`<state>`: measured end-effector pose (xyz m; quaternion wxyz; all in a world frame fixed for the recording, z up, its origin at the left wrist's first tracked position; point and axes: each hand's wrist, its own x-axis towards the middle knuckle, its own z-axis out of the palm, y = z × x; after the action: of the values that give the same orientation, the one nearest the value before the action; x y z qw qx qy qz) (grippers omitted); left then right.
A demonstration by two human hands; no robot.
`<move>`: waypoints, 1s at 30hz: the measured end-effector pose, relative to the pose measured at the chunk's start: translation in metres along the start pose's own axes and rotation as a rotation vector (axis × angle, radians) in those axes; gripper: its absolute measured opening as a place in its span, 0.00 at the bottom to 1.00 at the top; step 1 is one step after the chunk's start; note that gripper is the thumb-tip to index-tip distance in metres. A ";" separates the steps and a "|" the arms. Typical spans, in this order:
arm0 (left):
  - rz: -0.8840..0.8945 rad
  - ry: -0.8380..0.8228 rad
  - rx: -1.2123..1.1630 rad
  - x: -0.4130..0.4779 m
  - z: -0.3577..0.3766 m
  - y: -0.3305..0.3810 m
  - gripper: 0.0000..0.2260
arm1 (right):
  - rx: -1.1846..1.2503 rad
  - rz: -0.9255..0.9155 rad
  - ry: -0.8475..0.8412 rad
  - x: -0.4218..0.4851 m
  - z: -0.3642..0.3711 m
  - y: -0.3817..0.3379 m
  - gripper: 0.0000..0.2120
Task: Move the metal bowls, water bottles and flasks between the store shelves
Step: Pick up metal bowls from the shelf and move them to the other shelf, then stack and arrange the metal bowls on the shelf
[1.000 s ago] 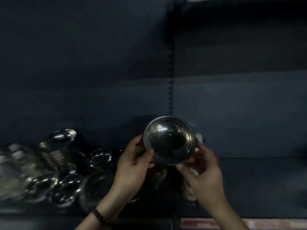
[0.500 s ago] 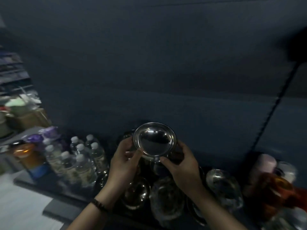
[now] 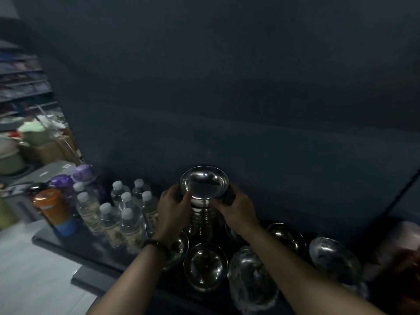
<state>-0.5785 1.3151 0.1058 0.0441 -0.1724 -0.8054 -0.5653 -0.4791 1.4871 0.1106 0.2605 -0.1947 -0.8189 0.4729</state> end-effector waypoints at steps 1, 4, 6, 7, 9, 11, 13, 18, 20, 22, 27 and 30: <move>-0.009 -0.006 0.040 0.004 0.002 -0.007 0.13 | -0.011 0.006 -0.005 0.002 0.002 0.004 0.22; -0.049 -0.017 0.084 0.003 0.004 -0.011 0.18 | -0.048 0.007 -0.025 0.006 0.011 0.011 0.30; -0.084 -0.021 0.067 0.001 0.003 -0.010 0.18 | -0.076 0.022 -0.056 0.009 0.017 0.020 0.35; -0.083 -0.019 0.065 0.000 0.004 -0.011 0.16 | -0.088 0.032 -0.066 0.008 0.020 0.024 0.37; -0.079 -0.014 0.054 -0.003 0.004 -0.009 0.14 | -0.113 0.050 -0.075 0.008 0.022 0.028 0.39; -0.089 -0.024 0.049 -0.004 0.005 -0.009 0.15 | -0.119 0.062 -0.110 0.009 0.019 0.029 0.40; -0.072 -0.028 0.108 -0.002 0.001 -0.009 0.16 | -0.147 0.070 -0.159 0.009 0.008 0.027 0.41; 0.264 0.128 0.159 -0.042 -0.021 0.022 0.07 | -0.147 0.042 -0.089 -0.050 -0.058 0.019 0.27; 0.381 0.075 0.144 -0.081 -0.016 0.036 0.11 | -0.096 0.050 -0.003 -0.101 -0.089 0.032 0.18; 0.423 -0.087 0.072 -0.120 0.001 0.042 0.12 | -0.102 0.109 0.086 -0.152 -0.118 0.052 0.14; 0.473 -0.424 0.033 -0.194 0.067 0.032 0.09 | -0.290 0.406 0.274 -0.249 -0.173 0.112 0.20; 0.368 -0.582 0.050 -0.221 0.099 0.016 0.08 | -0.379 0.502 0.234 -0.276 -0.184 0.136 0.19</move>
<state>-0.3543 1.3615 0.0258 -0.0819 -0.4678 -0.7531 -0.4553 -0.1396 1.5200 0.0012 0.1874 -0.4883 -0.7833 0.3359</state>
